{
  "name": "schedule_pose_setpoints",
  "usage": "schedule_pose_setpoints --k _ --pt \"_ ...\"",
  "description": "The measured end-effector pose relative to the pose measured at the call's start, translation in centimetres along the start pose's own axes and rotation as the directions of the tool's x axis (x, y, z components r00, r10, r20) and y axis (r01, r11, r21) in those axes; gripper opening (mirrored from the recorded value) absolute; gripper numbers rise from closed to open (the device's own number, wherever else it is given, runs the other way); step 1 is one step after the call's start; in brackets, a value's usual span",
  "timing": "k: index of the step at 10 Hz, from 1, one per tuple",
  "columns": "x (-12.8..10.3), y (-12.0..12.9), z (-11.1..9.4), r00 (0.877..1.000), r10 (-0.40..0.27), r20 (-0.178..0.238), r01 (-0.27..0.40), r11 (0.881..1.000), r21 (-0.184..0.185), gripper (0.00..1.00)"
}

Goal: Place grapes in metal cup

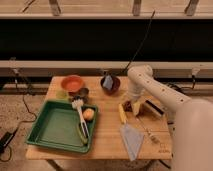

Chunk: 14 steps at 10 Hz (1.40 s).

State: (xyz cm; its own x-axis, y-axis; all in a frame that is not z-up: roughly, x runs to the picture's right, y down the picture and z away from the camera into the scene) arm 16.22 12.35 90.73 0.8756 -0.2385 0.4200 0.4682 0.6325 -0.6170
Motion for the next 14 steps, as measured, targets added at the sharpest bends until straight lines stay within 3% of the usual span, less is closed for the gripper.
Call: schedule_pose_setpoints --k 4,6,10,14 --pt "0.5 -0.1 0.1 1.0 0.019 0.011 -0.019 1.0 -0.004 0.21" --pt "0.4 -0.3 -1.7 1.0 0.006 0.016 -0.006 1.0 0.01 0.03" --pt "-1.8 -2.3 -8.5 0.997 -0.063 0.053 0.058 0.995 0.08 0.0" --pt "-5.5 -5.1 -14.1 0.979 -0.191 0.076 0.178 0.972 0.153 0.0"
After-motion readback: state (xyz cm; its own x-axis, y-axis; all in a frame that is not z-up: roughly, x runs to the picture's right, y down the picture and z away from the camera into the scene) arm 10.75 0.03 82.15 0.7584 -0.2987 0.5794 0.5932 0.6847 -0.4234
